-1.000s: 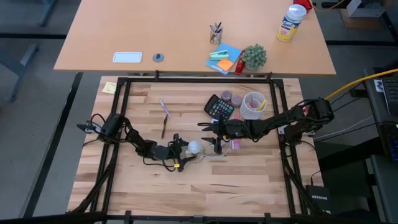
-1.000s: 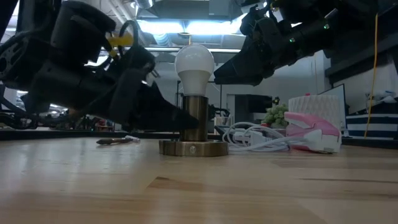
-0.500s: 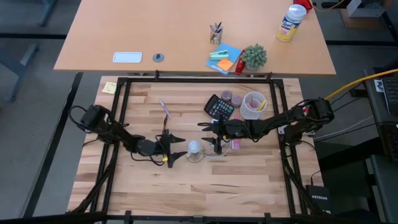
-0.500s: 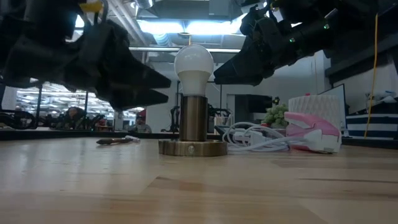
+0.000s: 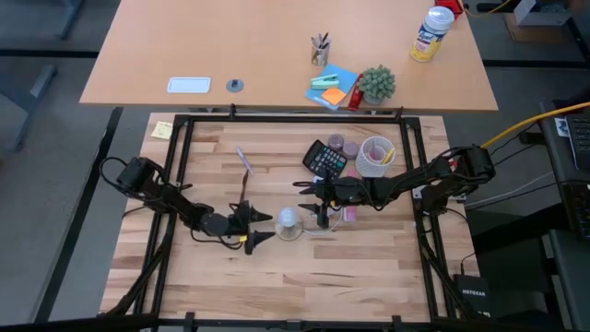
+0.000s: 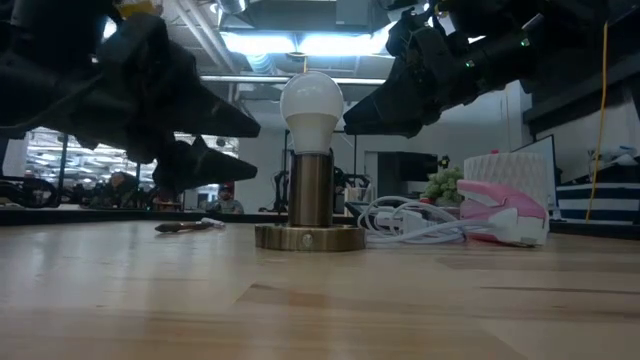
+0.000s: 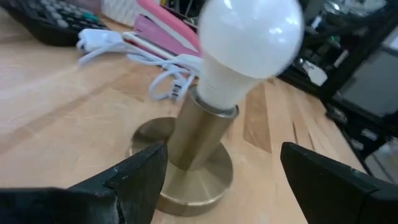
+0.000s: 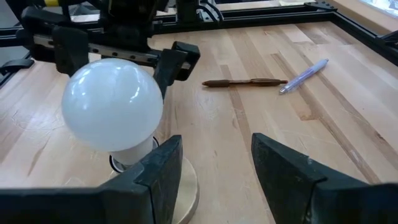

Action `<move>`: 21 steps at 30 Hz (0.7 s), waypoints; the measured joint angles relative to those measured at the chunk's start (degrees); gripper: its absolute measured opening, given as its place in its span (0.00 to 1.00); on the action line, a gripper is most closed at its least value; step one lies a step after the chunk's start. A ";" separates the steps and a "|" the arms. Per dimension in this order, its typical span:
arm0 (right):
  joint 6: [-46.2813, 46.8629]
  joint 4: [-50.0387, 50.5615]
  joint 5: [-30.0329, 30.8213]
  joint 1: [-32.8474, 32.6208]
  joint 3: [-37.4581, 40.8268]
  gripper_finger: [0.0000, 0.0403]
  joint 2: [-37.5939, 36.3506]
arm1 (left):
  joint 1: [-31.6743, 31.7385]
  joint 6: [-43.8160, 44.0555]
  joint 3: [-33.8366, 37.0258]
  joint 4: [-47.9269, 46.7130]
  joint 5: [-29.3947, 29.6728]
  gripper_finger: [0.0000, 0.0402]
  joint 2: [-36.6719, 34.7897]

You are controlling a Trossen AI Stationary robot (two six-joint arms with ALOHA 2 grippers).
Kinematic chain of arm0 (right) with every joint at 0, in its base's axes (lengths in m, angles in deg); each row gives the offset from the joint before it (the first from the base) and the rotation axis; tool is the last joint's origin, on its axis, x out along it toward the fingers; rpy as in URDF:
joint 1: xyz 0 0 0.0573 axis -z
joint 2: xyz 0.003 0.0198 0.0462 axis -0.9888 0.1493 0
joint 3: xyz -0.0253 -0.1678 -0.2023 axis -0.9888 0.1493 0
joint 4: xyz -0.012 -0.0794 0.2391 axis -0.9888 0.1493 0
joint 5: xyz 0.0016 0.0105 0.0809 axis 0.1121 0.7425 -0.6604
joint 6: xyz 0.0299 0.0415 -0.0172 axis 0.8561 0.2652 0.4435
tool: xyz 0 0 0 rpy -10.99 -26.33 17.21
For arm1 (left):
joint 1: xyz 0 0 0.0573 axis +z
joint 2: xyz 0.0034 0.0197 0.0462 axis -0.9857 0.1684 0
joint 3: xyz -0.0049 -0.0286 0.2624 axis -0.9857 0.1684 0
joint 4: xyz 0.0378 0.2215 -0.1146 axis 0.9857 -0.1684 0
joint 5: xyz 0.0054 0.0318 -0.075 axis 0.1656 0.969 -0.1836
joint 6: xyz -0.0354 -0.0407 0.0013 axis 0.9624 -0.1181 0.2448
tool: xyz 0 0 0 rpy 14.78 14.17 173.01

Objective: Screw lightbulb
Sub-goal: Insert the lightbulb into the gold lamp

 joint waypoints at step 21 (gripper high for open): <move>-0.11 -0.31 -0.08 0.07 0.00 0.49 0.00 | -2.74 -5.22 -4.13 -1.00 0.00 0.76 0.00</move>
